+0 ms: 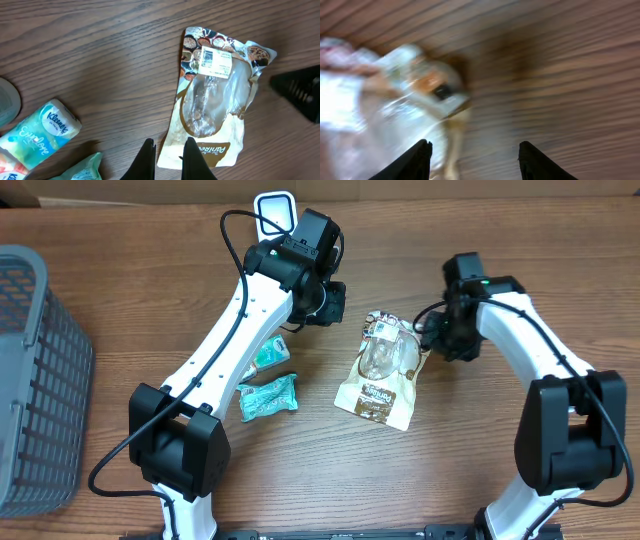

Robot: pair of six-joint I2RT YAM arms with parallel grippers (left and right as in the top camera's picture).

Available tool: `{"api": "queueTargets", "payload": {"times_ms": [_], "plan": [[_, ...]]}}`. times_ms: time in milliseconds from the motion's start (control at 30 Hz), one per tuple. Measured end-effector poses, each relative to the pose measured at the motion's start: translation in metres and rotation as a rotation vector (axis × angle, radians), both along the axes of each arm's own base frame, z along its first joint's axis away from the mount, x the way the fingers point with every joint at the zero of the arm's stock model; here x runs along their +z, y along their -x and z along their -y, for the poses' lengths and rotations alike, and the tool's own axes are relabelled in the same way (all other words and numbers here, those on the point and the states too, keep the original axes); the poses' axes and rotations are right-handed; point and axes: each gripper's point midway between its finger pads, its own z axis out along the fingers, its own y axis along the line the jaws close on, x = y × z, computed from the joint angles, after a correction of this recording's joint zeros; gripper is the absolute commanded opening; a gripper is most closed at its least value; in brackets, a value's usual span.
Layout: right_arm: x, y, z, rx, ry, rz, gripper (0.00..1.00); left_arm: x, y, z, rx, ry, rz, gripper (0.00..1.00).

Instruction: Scan the item barcode

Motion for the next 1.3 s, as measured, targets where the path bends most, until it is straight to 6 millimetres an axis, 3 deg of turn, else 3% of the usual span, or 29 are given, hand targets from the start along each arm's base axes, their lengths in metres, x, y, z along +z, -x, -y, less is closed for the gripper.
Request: {"api": "queueTargets", "payload": {"times_ms": [200,367,433,500,633,733,833,1000,1100,1300], "plan": [[-0.017,0.001,0.021,-0.031,0.112,0.015,0.54,-0.004,0.0,0.0,0.0,-0.001,-0.001,0.04],[-0.044,0.003,0.019,-0.006,0.114,-0.027,0.54,-0.006,0.001,-0.001,0.0,-0.003,-0.005,0.04],[-0.044,-0.003,0.008,0.043,0.074,-0.003,0.55,-0.006,0.001,-0.001,0.0,-0.003,-0.005,0.04],[-0.044,-0.008,-0.015,0.129,0.011,0.021,0.55,-0.006,0.001,0.0,0.0,-0.003,-0.006,0.04],[-0.043,-0.002,-0.055,0.25,-0.049,0.024,0.55,-0.006,0.001,-0.001,0.0,-0.003,-0.007,0.04],[-0.043,0.004,-0.072,0.287,-0.075,0.018,0.55,-0.006,0.001,-0.001,0.0,-0.004,-0.008,0.04],[-0.042,0.01,-0.075,0.277,-0.107,-0.011,0.55,-0.01,0.003,-0.002,0.009,-0.006,-0.019,0.04],[-0.023,0.009,-0.06,0.198,-0.18,-0.065,0.55,-0.035,0.01,-0.005,0.084,-0.004,-0.076,0.04],[-0.006,-0.001,-0.05,0.169,-0.201,-0.055,0.56,-0.065,0.024,-0.011,0.18,-0.011,-0.157,0.04],[-0.003,0.0,-0.049,0.182,-0.21,-0.06,0.56,-0.109,0.043,-0.02,0.335,-0.012,-0.247,0.04]]}}
